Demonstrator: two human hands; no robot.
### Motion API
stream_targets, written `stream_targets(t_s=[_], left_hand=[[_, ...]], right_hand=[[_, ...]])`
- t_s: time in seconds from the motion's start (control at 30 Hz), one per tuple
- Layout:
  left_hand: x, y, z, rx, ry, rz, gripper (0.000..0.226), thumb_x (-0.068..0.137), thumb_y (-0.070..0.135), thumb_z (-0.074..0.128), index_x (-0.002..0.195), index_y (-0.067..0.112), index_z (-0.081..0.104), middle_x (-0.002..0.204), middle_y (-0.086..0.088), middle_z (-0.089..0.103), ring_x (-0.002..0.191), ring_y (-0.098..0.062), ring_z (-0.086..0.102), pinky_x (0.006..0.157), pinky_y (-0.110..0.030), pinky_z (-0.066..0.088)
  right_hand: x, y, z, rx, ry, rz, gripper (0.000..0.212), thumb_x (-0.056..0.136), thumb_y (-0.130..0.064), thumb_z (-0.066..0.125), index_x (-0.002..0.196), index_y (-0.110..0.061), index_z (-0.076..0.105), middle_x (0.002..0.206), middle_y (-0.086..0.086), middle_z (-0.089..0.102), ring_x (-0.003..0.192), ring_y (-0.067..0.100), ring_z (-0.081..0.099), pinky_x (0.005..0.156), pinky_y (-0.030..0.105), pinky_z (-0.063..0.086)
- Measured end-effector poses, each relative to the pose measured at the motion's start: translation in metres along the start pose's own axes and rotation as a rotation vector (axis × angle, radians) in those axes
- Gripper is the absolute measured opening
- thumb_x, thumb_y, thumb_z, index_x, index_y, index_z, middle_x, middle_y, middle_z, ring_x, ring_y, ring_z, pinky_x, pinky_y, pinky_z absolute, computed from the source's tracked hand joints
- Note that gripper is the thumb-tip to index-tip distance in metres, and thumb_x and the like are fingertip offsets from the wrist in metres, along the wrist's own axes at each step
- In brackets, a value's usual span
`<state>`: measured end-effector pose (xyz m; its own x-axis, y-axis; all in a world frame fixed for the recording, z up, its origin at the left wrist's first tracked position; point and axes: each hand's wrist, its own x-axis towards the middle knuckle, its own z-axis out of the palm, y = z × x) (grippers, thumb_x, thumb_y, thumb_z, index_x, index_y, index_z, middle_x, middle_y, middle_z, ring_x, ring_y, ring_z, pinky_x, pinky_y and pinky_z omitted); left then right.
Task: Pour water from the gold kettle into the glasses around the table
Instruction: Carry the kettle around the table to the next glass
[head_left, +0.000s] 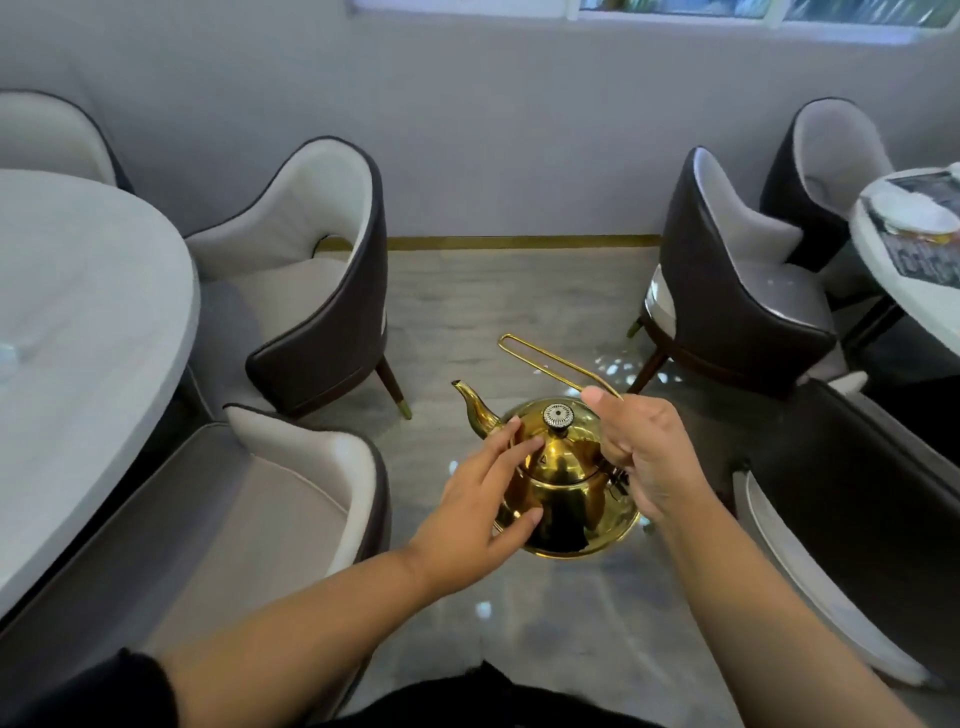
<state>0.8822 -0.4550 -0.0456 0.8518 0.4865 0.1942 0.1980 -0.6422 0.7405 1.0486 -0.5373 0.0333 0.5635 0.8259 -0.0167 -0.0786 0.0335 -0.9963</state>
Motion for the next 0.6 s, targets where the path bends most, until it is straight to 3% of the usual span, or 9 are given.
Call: stream_targets(t_s=[0.2, 0.37, 0.6], left_hand=[[0.085, -0.023, -0.010, 0.037, 0.091, -0.070, 0.061, 0.089, 0.049, 0.048, 0.142, 0.038, 0.022, 0.155, 0.013, 0.009, 0.143, -0.008, 0.013, 0.113, -0.047, 0.027], [0.152, -0.053, -0.029, 0.137, 0.206, -0.136, 0.064, 0.087, 0.048, 0.054, 0.141, 0.033, 0.025, 0.155, 0.008, 0.013, 0.143, -0.010, 0.012, 0.114, -0.047, 0.025], [0.213, -0.089, -0.061, 0.143, 0.391, -0.324, 0.063, 0.088, 0.047, 0.054, 0.141, 0.040, 0.020, 0.155, 0.014, 0.007, 0.145, -0.014, 0.010, 0.113, -0.052, 0.026]], right_hand=[[0.110, -0.007, -0.012, 0.031, -0.127, 0.008, 0.054, 0.064, -0.043, 0.072, 0.037, -0.024, 0.029, 0.036, -0.010, 0.023, 0.038, 0.010, 0.015, 0.054, 0.034, 0.016], [0.209, -0.013, -0.005, 0.003, -0.327, 0.007, 0.053, 0.062, -0.042, 0.073, 0.036, -0.024, 0.031, 0.036, -0.011, 0.023, 0.038, 0.009, 0.016, 0.046, 0.019, 0.024], [0.329, -0.019, 0.040, -0.028, -0.615, 0.033, 0.049, 0.063, -0.042, 0.072, 0.036, -0.022, 0.036, 0.036, -0.011, 0.028, 0.038, 0.008, 0.018, 0.047, 0.024, 0.020]])
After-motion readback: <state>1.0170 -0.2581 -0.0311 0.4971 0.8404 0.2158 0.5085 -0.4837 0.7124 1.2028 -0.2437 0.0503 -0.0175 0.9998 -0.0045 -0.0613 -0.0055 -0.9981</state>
